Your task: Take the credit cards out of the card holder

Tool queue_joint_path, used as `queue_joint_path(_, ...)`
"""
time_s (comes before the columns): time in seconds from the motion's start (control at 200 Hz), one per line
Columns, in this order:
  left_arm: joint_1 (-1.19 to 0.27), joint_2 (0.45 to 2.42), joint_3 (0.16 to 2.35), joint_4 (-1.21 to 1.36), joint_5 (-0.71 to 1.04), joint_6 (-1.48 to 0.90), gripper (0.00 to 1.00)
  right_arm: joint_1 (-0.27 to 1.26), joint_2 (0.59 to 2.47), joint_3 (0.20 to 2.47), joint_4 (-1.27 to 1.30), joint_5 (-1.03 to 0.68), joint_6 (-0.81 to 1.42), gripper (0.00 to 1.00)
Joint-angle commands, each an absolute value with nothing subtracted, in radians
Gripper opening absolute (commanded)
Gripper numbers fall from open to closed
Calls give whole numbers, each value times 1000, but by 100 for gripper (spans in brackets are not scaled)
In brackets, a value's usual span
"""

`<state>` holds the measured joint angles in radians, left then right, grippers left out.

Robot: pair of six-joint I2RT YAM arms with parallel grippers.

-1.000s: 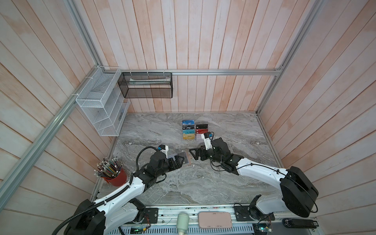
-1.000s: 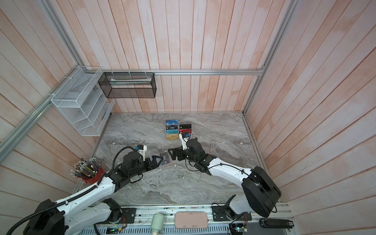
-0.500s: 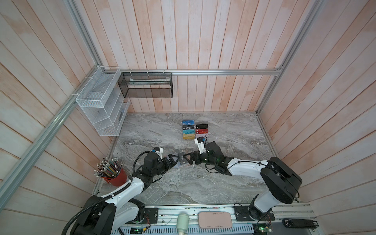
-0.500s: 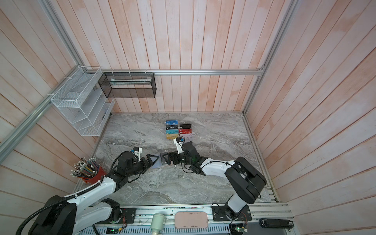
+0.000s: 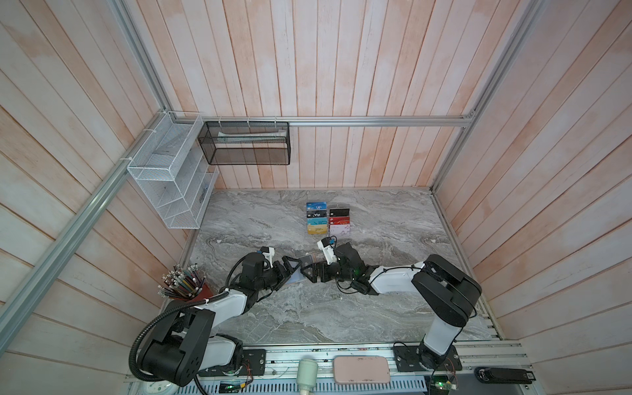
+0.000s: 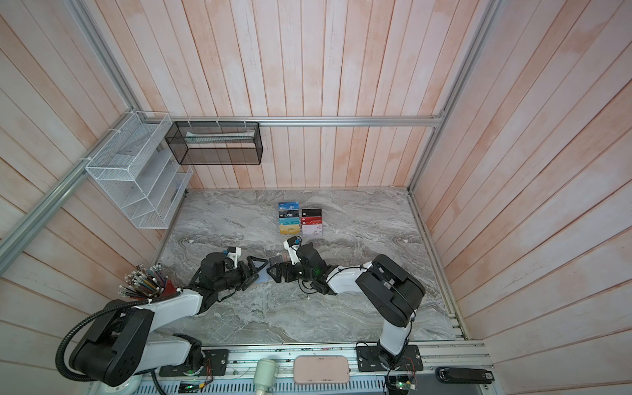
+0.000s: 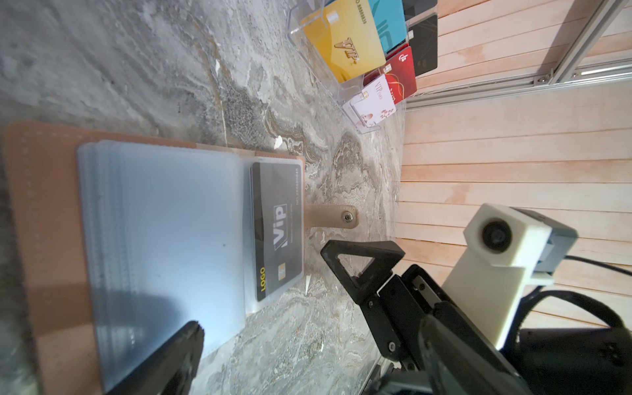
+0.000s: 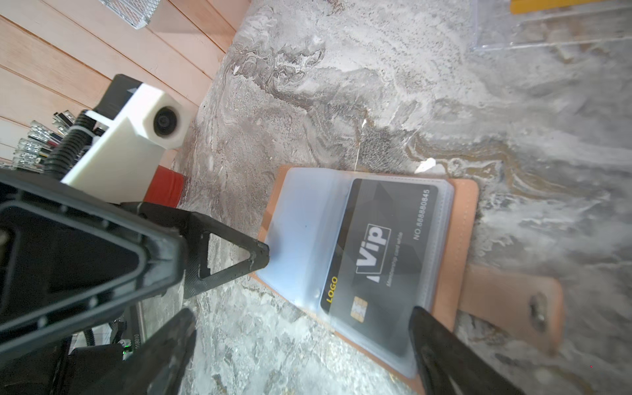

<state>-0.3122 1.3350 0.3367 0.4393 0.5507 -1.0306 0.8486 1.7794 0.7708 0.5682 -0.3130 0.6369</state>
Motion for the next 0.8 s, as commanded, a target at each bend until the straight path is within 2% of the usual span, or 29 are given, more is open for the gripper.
queue_joint_path(0.0,-305,1360,358,500,569,-1032,100,853,1807,766,607,-322,652,98)
queue_joint_path(0.51,-252,1439,342,560,613,-1033,100,854,1872,785,617,-346,642,98)
queue_joint_path(0.795,-245,1439,395,567,694,-1059,100,854,1888,790,626,-351,652,98)
